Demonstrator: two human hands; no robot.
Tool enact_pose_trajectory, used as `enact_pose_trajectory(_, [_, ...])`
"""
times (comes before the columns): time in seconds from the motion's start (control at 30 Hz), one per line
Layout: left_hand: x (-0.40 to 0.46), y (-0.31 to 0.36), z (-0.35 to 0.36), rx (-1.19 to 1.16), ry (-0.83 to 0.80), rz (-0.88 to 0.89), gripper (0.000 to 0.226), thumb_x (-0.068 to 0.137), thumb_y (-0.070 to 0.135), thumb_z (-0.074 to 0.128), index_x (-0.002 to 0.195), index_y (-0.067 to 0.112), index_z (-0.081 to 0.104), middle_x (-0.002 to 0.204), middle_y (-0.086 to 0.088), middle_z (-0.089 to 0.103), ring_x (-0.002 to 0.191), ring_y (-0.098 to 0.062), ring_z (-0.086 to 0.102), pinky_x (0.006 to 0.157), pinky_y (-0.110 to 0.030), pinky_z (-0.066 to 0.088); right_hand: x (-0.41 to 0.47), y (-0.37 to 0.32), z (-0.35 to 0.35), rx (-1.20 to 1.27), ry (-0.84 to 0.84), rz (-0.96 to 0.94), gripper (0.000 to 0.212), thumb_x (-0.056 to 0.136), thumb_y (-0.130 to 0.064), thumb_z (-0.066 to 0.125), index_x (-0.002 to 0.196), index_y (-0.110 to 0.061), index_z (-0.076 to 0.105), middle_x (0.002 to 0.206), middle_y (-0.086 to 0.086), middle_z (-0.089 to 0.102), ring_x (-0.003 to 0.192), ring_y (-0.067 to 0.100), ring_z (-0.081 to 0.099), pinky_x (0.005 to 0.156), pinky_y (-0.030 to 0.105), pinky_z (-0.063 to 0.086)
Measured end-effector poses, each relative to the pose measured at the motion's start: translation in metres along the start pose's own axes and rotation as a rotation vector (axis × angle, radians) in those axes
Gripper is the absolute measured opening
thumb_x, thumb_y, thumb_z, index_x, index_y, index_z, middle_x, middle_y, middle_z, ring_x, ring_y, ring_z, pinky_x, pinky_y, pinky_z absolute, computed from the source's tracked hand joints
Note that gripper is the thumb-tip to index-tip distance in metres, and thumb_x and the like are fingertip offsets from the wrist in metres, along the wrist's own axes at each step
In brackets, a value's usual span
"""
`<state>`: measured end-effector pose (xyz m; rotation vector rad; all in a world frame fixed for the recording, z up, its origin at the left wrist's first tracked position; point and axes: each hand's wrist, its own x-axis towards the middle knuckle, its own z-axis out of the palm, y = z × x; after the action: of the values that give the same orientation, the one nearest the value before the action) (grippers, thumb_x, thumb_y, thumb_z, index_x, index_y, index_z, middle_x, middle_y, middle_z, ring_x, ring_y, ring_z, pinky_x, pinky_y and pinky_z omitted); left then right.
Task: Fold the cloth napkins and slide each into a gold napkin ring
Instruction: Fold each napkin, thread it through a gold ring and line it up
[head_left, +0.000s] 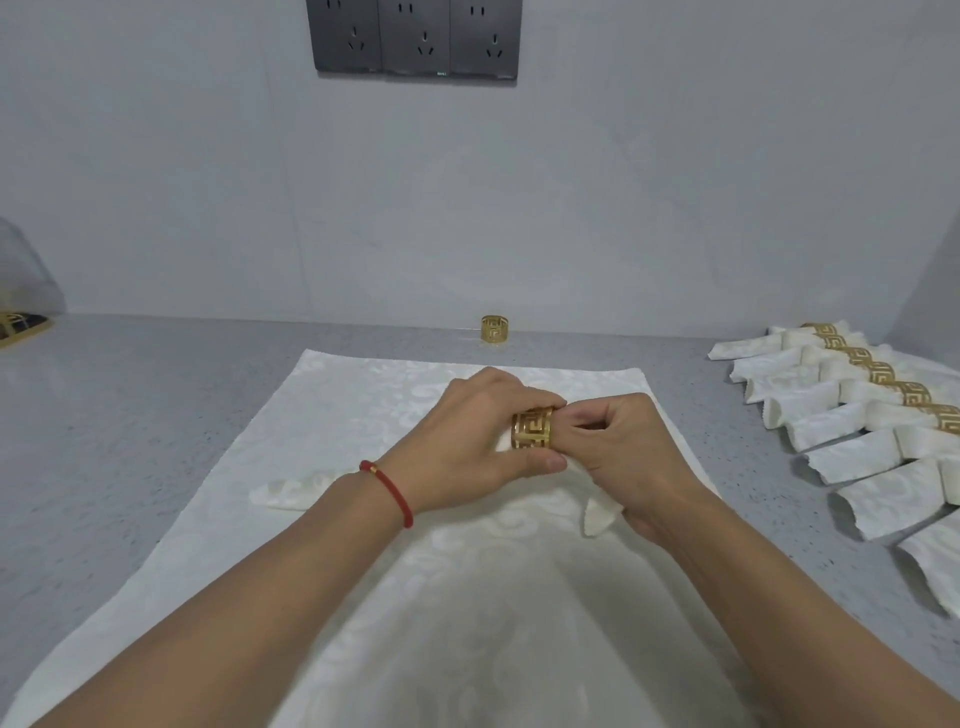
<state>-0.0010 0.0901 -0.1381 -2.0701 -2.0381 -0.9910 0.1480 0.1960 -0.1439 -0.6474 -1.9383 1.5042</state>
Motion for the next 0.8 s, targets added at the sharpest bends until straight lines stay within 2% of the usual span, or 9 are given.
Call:
enact_pose_trajectory(0.13, [-0.002, 0.004, -0.007, -0.27, 0.014, -0.167, 0.04, 0.073, 0.04, 0.086, 0.11, 0.033, 0.072, 0.102, 0.024, 0.068, 0.106, 0.003, 0.056, 0.088, -0.018, 0.039, -0.001, -0.003, -0.003, 0.033, -0.011, 0.025, 0.012, 0.083, -0.004, 0.078, 0.073, -0.011, 0.082, 0.071, 0.004, 0.074, 0.064, 0.008, 0.066, 0.058, 0.017, 0.048])
enact_pose_trajectory(0.23, [-0.003, 0.003, -0.009, -0.417, -0.028, -0.231, 0.034, 0.077, 0.036, 0.084, 0.108, 0.029, 0.072, 0.106, 0.017, 0.071, 0.105, -0.002, 0.061, 0.086, -0.018, 0.04, -0.004, -0.006, -0.007, 0.042, -0.033, 0.024, 0.005, 0.079, -0.016, 0.085, 0.076, -0.013, 0.083, 0.077, 0.004, 0.077, 0.07, 0.009, 0.071, 0.065, 0.019, 0.051])
enact_pose_trajectory(0.3, [-0.004, 0.001, -0.012, -0.505, -0.018, -0.261, 0.031, 0.078, 0.033, 0.084, 0.107, 0.027, 0.073, 0.104, 0.011, 0.072, 0.101, -0.006, 0.064, 0.081, -0.014, 0.043, -0.004, -0.009, -0.008, 0.035, -0.028, 0.022, 0.008, 0.077, -0.02, 0.087, 0.08, -0.013, 0.084, 0.082, 0.005, 0.079, 0.076, 0.011, 0.074, 0.07, 0.021, 0.053])
enact_pose_trajectory(0.4, [-0.006, 0.002, -0.014, -0.622, -0.022, -0.294, 0.033, 0.079, 0.028, 0.084, 0.109, 0.023, 0.072, 0.104, 0.006, 0.073, 0.1, -0.015, 0.065, 0.081, -0.017, 0.049, -0.004, -0.012, -0.01, 0.029, 0.007, 0.032, 0.01, 0.078, -0.019, 0.087, 0.082, -0.011, 0.083, 0.079, 0.001, 0.077, 0.07, 0.006, 0.07, 0.062, 0.016, 0.049])
enact_pose_trajectory(0.47, [-0.006, 0.0, -0.013, -0.663, -0.04, -0.317, 0.035, 0.079, 0.028, 0.085, 0.111, 0.024, 0.071, 0.106, 0.004, 0.072, 0.103, -0.024, 0.065, 0.089, -0.029, 0.051, -0.004, -0.014, -0.011, 0.019, 0.018, 0.049, 0.009, 0.078, -0.019, 0.087, 0.081, -0.012, 0.083, 0.08, 0.003, 0.078, 0.073, 0.009, 0.071, 0.066, 0.022, 0.053])
enact_pose_trajectory(0.53, [-0.007, -0.004, -0.014, -0.672, -0.046, -0.344, 0.039, 0.077, 0.03, 0.086, 0.112, 0.023, 0.069, 0.109, 0.002, 0.071, 0.103, -0.028, 0.065, 0.091, -0.032, 0.051, -0.002, -0.014, -0.015, 0.023, 0.043, 0.061, 0.009, 0.078, -0.02, 0.087, 0.08, -0.012, 0.083, 0.083, 0.007, 0.079, 0.077, 0.016, 0.074, 0.074, 0.036, 0.058])
enact_pose_trajectory(0.63, [-0.007, -0.007, -0.017, -0.623, -0.032, -0.382, 0.042, 0.074, 0.023, 0.088, 0.109, 0.021, 0.066, 0.11, 0.001, 0.068, 0.086, -0.019, 0.066, 0.076, -0.016, 0.05, -0.003, -0.016, -0.021, 0.068, 0.12, 0.039, 0.008, 0.079, -0.019, 0.087, 0.079, -0.012, 0.083, 0.084, 0.009, 0.079, 0.077, 0.018, 0.074, 0.079, 0.038, 0.058])
enact_pose_trajectory(0.73, [-0.007, -0.008, -0.012, -0.433, -0.004, -0.357, 0.046, 0.07, 0.023, 0.09, 0.105, 0.028, 0.062, 0.107, 0.011, 0.063, 0.075, -0.004, 0.059, 0.071, -0.016, 0.046, -0.003, -0.014, -0.027, -0.13, 0.116, -0.028, 0.01, 0.083, -0.032, 0.084, 0.085, -0.022, 0.084, 0.085, -0.007, 0.079, 0.074, 0.003, 0.069, 0.076, 0.028, 0.051])
enact_pose_trajectory(0.8, [-0.006, -0.01, -0.007, -0.285, 0.023, -0.329, 0.049, 0.068, 0.027, 0.091, 0.105, 0.034, 0.059, 0.105, 0.017, 0.06, 0.077, 0.001, 0.056, 0.075, -0.02, 0.047, -0.001, -0.01, -0.033, -0.638, 0.086, -0.093, 0.036, 0.086, -0.061, 0.07, 0.111, -0.036, 0.076, 0.102, -0.018, 0.074, 0.081, -0.002, 0.063, 0.081, 0.03, 0.047])
